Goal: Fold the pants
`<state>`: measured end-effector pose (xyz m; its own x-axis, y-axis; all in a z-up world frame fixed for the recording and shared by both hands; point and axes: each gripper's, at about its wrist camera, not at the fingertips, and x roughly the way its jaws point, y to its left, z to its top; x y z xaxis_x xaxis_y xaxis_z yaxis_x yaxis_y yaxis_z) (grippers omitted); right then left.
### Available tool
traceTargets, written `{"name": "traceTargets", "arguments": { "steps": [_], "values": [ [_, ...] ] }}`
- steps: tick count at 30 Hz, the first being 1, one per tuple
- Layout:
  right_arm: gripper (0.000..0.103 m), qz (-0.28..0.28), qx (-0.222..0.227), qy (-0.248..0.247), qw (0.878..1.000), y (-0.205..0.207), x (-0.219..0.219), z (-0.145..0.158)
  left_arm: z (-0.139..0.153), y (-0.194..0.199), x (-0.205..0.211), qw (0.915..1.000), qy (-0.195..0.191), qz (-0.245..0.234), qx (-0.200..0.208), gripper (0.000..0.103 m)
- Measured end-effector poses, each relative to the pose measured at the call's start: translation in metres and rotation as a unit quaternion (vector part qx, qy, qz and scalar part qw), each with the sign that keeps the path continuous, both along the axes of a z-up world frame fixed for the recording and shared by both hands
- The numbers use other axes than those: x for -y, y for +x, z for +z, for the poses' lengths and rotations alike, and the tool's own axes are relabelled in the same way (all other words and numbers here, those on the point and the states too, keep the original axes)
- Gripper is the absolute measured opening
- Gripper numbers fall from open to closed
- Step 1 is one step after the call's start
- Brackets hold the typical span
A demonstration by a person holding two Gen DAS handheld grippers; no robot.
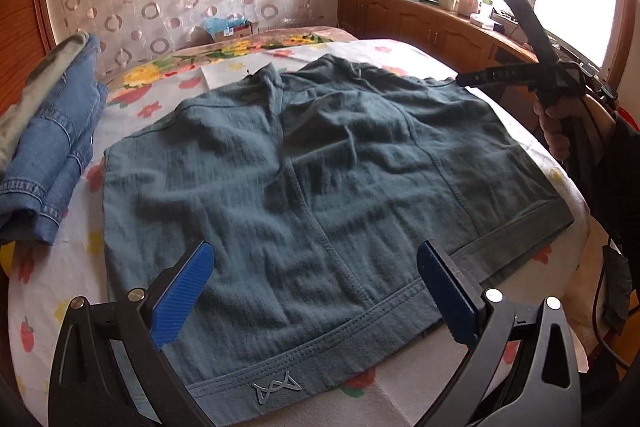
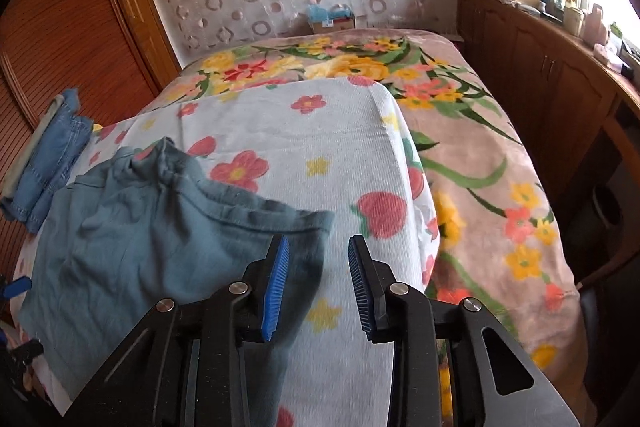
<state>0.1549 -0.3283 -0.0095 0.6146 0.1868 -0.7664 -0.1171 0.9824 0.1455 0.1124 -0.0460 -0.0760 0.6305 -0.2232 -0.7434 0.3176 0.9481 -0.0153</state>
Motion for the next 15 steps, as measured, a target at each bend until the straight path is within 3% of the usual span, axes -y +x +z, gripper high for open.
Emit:
{"name": "traceTargets", "arguments": {
  "steps": [3,7,12,15],
  "values": [
    [0.025,0.005,-0.01,-0.003,1.0,0.001,0.001,0.004,-0.005,0.001,0.0,1.0,0.001,0.001,-0.008,0.102],
    [0.004,0.015,-0.008,-0.002,1.0,0.012,-0.003,0.006,-0.011,0.003,-0.001,0.9999,0.003,0.0,-0.017,0.102],
    [0.002,-0.021,0.035,-0.023,0.999,0.005,0.013,0.016,-0.021,0.004,-0.003,0.9995,0.002,0.004,-0.032,0.102],
    [0.002,-0.032,0.033,-0.036,0.998,-0.001,0.02,0.017,-0.02,0.003,-0.003,0.9995,-0.001,0.004,-0.031,0.102]
  ]
}}
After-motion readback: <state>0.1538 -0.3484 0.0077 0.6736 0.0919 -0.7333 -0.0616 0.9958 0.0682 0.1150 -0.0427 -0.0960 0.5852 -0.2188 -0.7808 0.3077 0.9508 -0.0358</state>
